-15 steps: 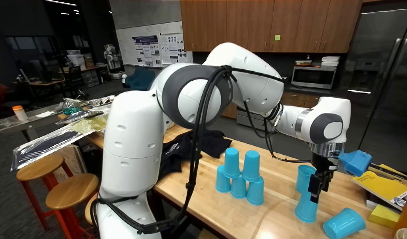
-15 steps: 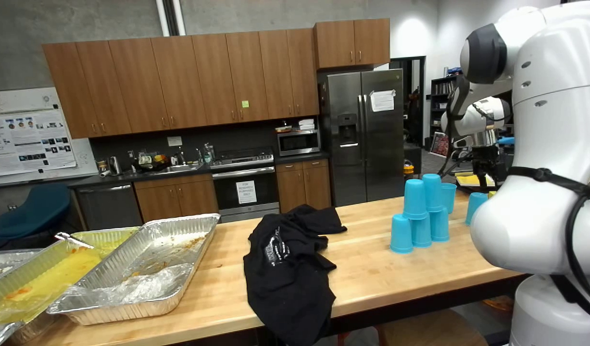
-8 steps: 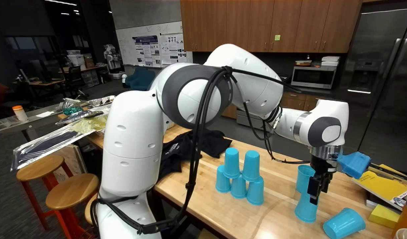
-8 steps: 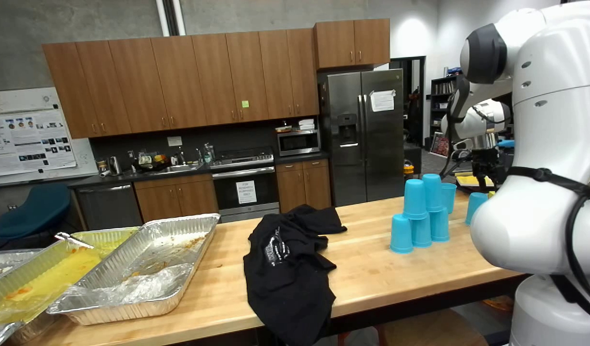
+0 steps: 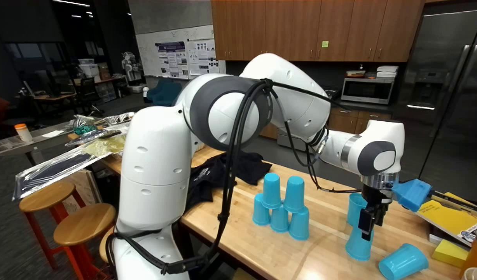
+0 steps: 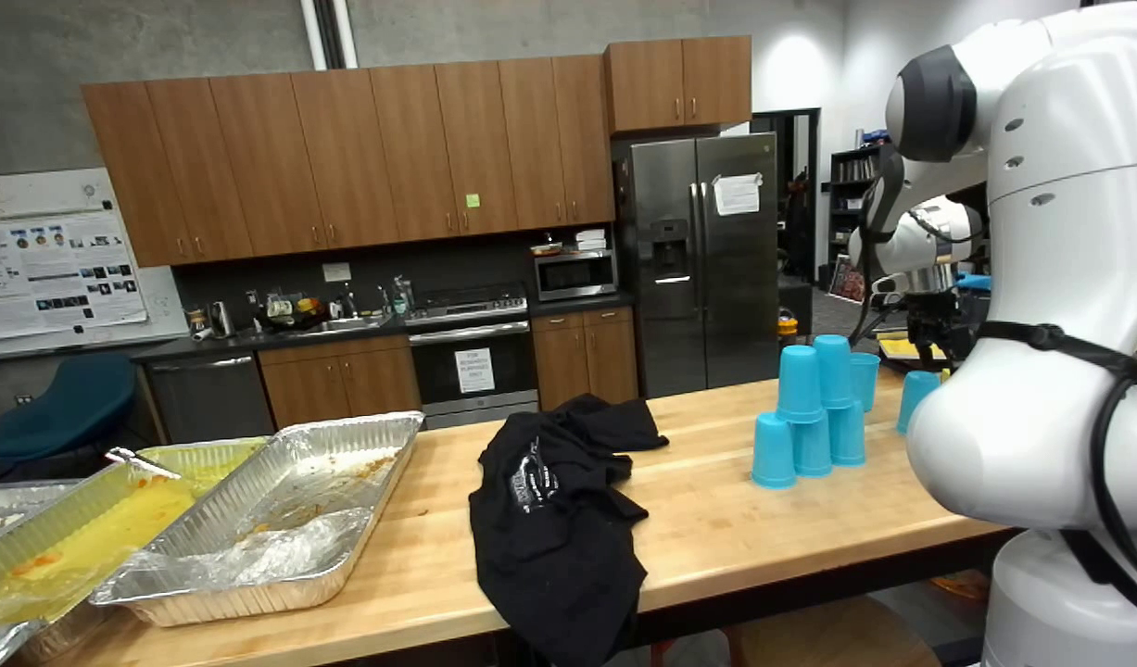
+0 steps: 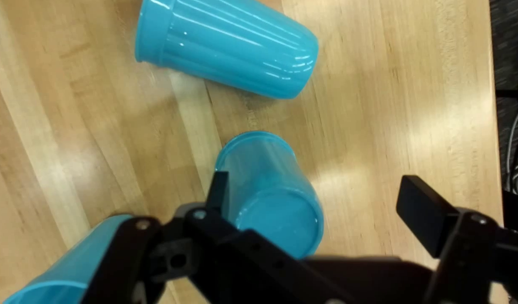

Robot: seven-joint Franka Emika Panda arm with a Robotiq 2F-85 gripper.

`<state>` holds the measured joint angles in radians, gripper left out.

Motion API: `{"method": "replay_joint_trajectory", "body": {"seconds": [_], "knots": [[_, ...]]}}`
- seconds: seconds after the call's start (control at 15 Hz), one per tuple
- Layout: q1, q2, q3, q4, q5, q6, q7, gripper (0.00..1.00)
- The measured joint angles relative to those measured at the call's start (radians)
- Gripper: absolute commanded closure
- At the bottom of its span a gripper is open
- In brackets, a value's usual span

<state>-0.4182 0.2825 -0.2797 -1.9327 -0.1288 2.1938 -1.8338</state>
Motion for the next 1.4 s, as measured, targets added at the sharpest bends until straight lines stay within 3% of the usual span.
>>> {"method": "replay_joint_trajectory", "body": {"seconds": [1.4], "knots": [[0.015, -0.001, 0.014, -0.024, 0.002, 0.006, 0.020, 0.00]]}}
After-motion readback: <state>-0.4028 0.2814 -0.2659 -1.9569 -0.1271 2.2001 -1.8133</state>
